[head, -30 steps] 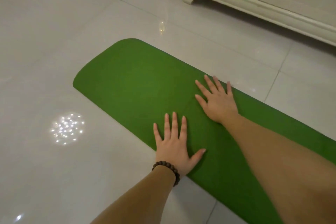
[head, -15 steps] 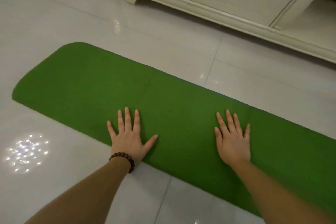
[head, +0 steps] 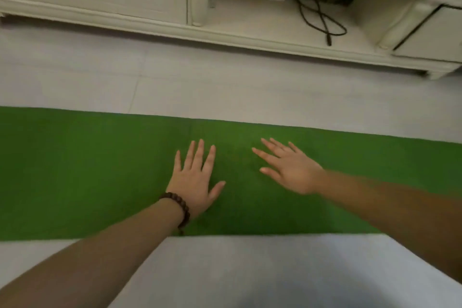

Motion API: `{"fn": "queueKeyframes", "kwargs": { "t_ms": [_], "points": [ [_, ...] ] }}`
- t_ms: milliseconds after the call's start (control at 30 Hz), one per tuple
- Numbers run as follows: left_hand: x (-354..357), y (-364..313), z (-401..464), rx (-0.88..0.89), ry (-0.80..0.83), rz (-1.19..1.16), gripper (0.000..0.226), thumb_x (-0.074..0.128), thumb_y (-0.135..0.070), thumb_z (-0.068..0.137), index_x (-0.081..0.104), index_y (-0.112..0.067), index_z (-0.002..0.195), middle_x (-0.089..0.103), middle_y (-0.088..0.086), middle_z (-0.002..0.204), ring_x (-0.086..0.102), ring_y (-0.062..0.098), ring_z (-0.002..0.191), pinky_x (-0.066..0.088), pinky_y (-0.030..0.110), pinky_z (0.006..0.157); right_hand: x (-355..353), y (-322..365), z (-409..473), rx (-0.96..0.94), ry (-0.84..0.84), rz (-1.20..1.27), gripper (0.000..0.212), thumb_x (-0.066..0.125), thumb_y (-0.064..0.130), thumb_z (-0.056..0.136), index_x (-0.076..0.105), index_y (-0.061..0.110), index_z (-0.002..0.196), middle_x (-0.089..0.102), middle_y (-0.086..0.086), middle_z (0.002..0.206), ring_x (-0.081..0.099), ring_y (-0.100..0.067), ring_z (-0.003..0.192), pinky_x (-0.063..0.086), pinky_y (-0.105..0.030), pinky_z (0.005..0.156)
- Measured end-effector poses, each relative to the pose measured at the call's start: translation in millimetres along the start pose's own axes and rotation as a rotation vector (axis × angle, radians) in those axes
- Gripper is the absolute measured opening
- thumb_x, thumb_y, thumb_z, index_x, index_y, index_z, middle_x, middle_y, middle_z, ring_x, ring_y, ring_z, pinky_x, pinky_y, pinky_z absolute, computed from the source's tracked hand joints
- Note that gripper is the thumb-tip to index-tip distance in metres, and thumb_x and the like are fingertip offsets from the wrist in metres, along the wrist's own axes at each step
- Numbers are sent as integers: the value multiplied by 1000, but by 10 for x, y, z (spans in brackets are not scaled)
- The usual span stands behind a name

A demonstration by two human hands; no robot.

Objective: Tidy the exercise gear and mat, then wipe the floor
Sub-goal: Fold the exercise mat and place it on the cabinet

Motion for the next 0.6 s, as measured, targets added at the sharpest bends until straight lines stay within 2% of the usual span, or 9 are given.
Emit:
{"fn": "queueKeyframes", "kwargs": {
  "t_ms": [100, 133, 233, 300, 400, 500, 600],
  "points": [
    [-414, -854, 396, 187, 13, 67, 81, 10, -66, 92, -24, -17, 147, -23, 12, 156, -20, 29, 145, 0, 55, 118, -65, -1097, -753, 143, -30, -46, 91, -19, 79, 69, -8, 38, 149, -12, 0, 159, -9, -15, 147, 3, -43, 120],
    [-518, -1169, 498, 242, 17, 79, 81, 12, -65, 93, -23, -17, 148, -23, 12, 156, -20, 29, 145, 1, 54, 118, -6, -1418, -977, 202, -34, -47, 90, -16, 80, 70, -8, 37, 149, -12, 0, 159, -8, -16, 147, 4, -43, 120],
    [-622, -2143, 725, 369, 4, 95, 80, 13, -63, 94, -22, -15, 148, -21, 13, 157, -18, 27, 145, 3, 53, 119, 359, -2231, -1521, 394, -96, 51, 64, 21, 56, 97, -3, 33, 151, -11, -3, 160, -8, -18, 147, 5, -43, 120],
    [-518, -2749, 787, 391, 14, 83, 79, 15, -61, 95, -19, -14, 149, -19, 13, 157, -16, 27, 146, 2, 52, 119, 664, -2545, -1770, 472, -167, 122, 62, 29, 47, 99, 0, 30, 152, -10, -5, 160, -9, -20, 147, 4, -44, 120],
    [-48, -3379, 777, 259, 3, 15, 79, 11, -60, 94, -12, -10, 151, -16, 18, 158, -14, 31, 147, 1, 54, 118, 1174, -2645, -1915, 494, -190, 202, 61, 26, 46, 99, -1, 30, 151, -15, -6, 158, -18, -22, 145, -1, -48, 119],
    [524, -3510, 602, -36, 52, -72, 85, 14, -62, 88, 19, -4, 150, 10, 23, 157, 9, 39, 146, 9, 64, 112, 1492, -2408, -1812, 378, -236, 238, 60, 17, 47, 95, 4, 30, 151, -19, -3, 156, -25, -23, 142, -5, -54, 117],
    [945, -3476, 439, -168, 84, -136, 89, 12, -66, 90, 37, 0, 144, 27, 23, 153, 20, 38, 142, 12, 62, 110, 1664, -2182, -1641, 251, -307, 205, 58, 24, 41, 95, 16, 27, 150, -6, -4, 159, -16, -24, 145, -5, -58, 113]
  ]
}}
Point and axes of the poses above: each hand's wrist, its own z-axis towards the middle knuckle, its own x-axis out of the palm, y = z × x, the point moved 8 cm from there along z, towards the middle knuckle
